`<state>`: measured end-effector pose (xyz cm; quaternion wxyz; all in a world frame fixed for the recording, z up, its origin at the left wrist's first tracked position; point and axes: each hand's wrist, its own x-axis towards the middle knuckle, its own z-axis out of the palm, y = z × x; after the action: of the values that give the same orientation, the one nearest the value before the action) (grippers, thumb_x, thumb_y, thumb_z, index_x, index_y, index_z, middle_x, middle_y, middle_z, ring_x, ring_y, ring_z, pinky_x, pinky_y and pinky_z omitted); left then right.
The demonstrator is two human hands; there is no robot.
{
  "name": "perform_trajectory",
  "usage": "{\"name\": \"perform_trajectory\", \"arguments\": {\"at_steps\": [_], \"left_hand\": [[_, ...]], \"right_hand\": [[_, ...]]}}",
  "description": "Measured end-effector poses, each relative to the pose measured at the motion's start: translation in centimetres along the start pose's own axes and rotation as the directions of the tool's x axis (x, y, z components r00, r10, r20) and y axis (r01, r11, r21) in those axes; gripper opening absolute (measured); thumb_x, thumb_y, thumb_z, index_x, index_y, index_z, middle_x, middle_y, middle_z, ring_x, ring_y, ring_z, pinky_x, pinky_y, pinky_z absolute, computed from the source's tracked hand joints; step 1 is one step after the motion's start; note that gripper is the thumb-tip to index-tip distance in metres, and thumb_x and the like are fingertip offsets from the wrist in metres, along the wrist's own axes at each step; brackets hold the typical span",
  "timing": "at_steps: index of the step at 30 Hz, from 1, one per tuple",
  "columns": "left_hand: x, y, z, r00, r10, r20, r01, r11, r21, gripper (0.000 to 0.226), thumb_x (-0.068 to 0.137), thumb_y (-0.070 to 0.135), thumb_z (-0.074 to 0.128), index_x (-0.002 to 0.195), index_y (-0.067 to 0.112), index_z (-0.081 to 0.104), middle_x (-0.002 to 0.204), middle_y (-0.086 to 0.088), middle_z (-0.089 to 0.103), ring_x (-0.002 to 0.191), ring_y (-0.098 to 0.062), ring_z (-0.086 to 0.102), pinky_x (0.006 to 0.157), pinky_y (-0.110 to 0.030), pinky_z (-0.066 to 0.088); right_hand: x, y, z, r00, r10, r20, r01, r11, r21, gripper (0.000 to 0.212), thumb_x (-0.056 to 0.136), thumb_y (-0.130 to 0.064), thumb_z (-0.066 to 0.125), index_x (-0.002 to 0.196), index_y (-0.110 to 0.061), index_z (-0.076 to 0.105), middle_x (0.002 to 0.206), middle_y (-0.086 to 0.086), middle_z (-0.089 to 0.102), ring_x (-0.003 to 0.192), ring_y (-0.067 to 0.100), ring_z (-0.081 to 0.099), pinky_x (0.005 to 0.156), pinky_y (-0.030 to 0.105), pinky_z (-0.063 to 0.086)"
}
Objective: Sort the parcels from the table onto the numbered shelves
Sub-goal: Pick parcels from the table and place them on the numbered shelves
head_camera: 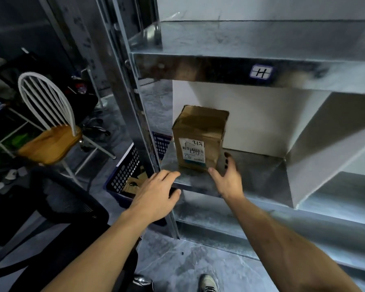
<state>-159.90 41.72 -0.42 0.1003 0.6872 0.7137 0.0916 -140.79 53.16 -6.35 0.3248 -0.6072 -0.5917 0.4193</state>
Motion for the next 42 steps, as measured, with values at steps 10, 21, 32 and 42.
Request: {"name": "perform_trajectory", "arguments": {"at_steps": [10,21,32,42], "left_hand": [[-3.2,2.9,0.7,0.985,0.17,0.032,-0.171,0.984,0.056,0.049,0.099,0.041,0.042,0.146,0.027,0.035,0.145,0.005,0.042,0.13,-0.02,0.04,0.105,-0.037,0.035],[-4.7,22.4,7.1,0.765,0.628,0.147,-0.641,0.765,0.064,0.046,0.097,0.04,0.044,0.14,0.024,0.043,0.138,0.002,0.047,0.123,-0.023,0.045,0.104,-0.037,0.033],[-11.5,54.1,14.0,0.387,0.909,0.156,-0.919,0.395,-0.017,0.046,0.095,0.041,0.045,0.139,0.026,0.043,0.137,0.002,0.048,0.123,-0.024,0.046,0.105,-0.036,0.035],[-19.9,75.7,19.4,0.14,0.983,0.119,-0.988,0.147,-0.052,0.047,0.092,0.043,0.047,0.136,0.025,0.046,0.129,0.0,0.054,0.113,-0.025,0.052,0.094,-0.038,0.042]], "right_hand": [[-11.6,3.8,-5.9,0.968,-0.237,0.081,0.221,0.658,-0.72,0.038,0.099,-0.044,0.046,0.126,-0.02,0.056,0.12,0.007,0.057,0.111,0.034,0.055,0.091,0.044,0.047],[-25.3,11.8,-23.2,0.936,-0.138,-0.325,-0.227,0.469,-0.853,0.038,0.092,-0.047,0.048,0.119,-0.021,0.056,0.118,0.008,0.058,0.104,0.034,0.06,0.082,0.042,0.046],[-41.1,22.8,-45.8,0.688,0.056,-0.723,-0.695,0.34,-0.634,0.032,0.087,-0.045,0.047,0.103,-0.02,0.058,0.1,0.004,0.061,0.087,0.033,0.062,0.067,0.038,0.044],[-53.0,30.3,-60.2,0.539,0.152,-0.828,-0.828,0.277,-0.488,0.038,0.098,-0.049,0.04,0.12,-0.021,0.051,0.118,0.006,0.055,0.102,0.032,0.056,0.076,0.041,0.043]]}}
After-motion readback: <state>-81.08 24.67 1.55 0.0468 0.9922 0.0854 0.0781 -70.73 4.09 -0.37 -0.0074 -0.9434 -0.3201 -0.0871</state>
